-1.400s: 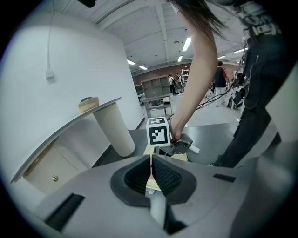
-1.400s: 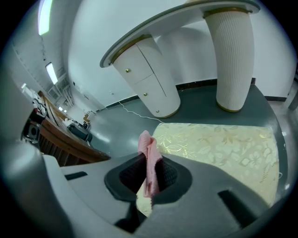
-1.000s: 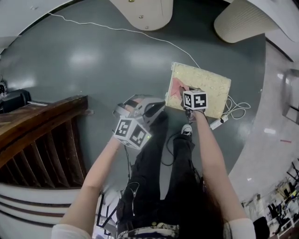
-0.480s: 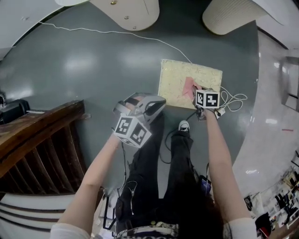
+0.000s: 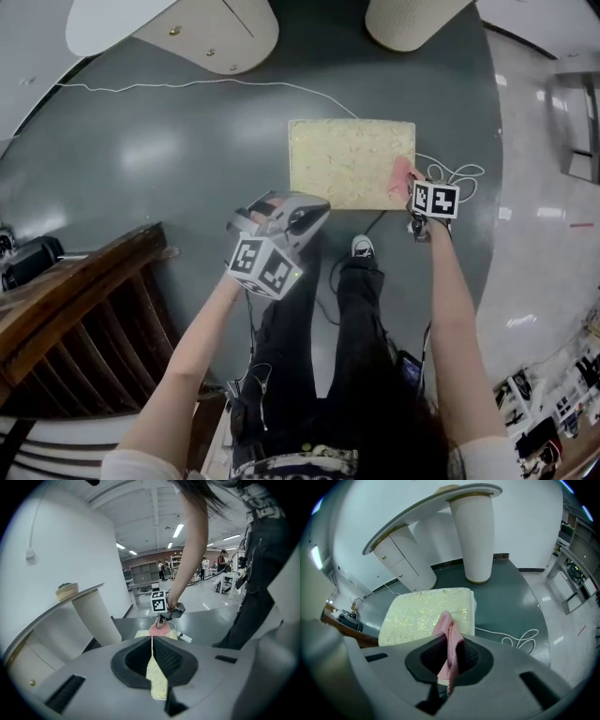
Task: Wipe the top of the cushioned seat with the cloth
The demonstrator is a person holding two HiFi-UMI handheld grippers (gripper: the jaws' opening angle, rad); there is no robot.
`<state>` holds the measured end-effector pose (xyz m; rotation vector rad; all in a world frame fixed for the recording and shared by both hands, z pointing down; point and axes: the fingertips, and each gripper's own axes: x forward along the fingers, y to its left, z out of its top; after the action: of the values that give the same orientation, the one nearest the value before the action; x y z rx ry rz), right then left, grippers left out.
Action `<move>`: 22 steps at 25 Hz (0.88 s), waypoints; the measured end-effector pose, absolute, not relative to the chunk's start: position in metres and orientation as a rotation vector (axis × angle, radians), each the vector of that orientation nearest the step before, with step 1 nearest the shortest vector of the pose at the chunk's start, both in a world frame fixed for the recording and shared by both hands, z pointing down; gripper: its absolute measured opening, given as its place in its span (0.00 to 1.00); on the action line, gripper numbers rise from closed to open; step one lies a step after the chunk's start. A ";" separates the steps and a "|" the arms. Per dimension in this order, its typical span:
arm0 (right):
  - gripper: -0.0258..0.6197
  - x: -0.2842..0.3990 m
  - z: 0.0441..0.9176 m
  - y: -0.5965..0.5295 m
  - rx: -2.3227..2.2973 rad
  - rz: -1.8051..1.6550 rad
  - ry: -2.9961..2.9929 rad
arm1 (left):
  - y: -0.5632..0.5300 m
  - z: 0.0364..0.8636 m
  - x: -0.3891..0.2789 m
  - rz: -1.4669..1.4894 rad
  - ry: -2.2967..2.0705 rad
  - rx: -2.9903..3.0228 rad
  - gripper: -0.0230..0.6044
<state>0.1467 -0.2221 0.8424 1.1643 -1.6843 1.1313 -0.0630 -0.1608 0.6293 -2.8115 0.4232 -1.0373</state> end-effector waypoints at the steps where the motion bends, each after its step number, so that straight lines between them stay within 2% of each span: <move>1: 0.06 0.157 0.842 -0.220 1.180 1.138 -1.671 | -0.163 0.628 -0.058 -1.034 0.419 -2.811 0.05; 5: 0.06 0.185 0.841 -0.217 1.224 1.152 -1.638 | -0.169 0.624 -0.046 -1.023 0.402 -2.802 0.05; 9: 0.06 0.174 0.833 -0.213 1.193 1.150 -1.704 | -0.171 0.624 -0.047 -1.037 0.422 -2.790 0.05; 22: 0.06 -0.017 0.818 -0.177 0.815 1.122 -2.001 | -0.161 0.634 -0.109 -1.114 0.615 -2.801 0.05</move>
<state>-0.0167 -0.1772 0.8181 0.8149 -2.0008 1.1221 -0.1090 -0.1613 0.6344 -2.8007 0.6148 -1.1139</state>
